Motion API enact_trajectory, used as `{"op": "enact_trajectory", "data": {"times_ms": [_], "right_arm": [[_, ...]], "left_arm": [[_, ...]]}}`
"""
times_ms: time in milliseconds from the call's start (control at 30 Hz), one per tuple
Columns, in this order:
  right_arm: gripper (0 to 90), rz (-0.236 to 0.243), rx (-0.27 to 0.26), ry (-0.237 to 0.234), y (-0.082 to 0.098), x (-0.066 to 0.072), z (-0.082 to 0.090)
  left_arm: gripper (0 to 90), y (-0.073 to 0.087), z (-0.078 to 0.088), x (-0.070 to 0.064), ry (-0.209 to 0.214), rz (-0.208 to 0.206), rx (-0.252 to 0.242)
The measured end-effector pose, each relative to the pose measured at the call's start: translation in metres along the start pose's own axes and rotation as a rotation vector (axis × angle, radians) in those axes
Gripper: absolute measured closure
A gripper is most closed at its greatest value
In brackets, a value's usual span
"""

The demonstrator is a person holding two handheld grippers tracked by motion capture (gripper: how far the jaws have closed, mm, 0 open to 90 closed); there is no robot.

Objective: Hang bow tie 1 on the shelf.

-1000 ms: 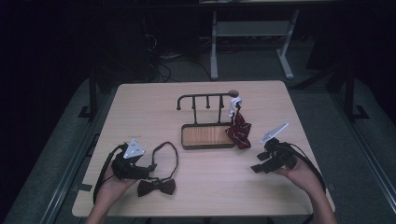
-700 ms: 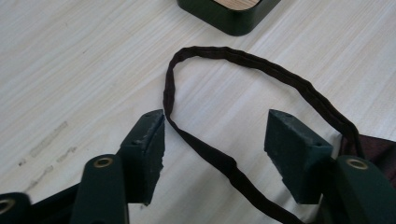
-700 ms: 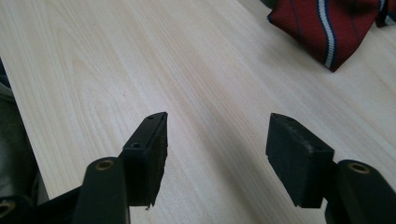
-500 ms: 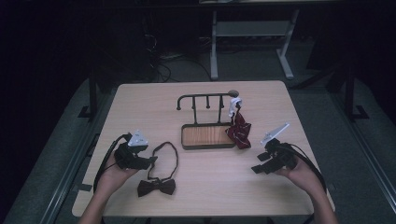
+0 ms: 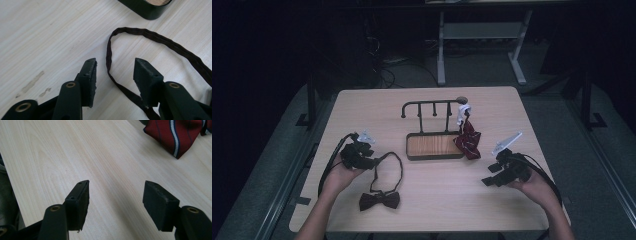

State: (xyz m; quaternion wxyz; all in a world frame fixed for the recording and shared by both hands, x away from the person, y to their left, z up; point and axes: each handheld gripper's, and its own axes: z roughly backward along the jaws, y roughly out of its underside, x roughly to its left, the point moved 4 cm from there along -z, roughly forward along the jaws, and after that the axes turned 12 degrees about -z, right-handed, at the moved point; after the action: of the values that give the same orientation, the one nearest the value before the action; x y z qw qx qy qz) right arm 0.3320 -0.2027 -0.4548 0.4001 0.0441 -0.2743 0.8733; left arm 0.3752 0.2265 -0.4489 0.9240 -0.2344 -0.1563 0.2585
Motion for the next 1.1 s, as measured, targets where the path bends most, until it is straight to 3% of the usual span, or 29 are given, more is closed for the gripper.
{"op": "enact_trajectory", "data": {"times_ms": [167, 333, 433, 800, 1100], "right_arm": [[37.6, -0.002, -0.006, 0.002, 0.0, 0.0, 0.002], [37.6, 0.008, -0.006, 0.007, -0.001, 0.002, 0.001], [37.5, 0.009, -0.012, 0.014, -0.002, 0.004, 0.002], [37.6, 0.017, -0.047, 0.034, -0.005, 0.01, 0.01], [37.6, 0.013, -0.045, 0.033, -0.004, 0.007, 0.008]], "left_arm": [[56.2, 0.005, -0.008, 0.007, 0.016, 0.054, -0.003], [55.2, 0.004, -0.015, 0.006, 0.021, 0.055, -0.009], [57.0, 0.004, -0.021, 0.004, 0.013, 0.025, 0.022], [67.8, 0.009, -0.023, 0.008, 0.021, 0.06, 0.056], [72.1, 0.009, -0.027, 0.006, 0.02, 0.046, 0.084]]}}
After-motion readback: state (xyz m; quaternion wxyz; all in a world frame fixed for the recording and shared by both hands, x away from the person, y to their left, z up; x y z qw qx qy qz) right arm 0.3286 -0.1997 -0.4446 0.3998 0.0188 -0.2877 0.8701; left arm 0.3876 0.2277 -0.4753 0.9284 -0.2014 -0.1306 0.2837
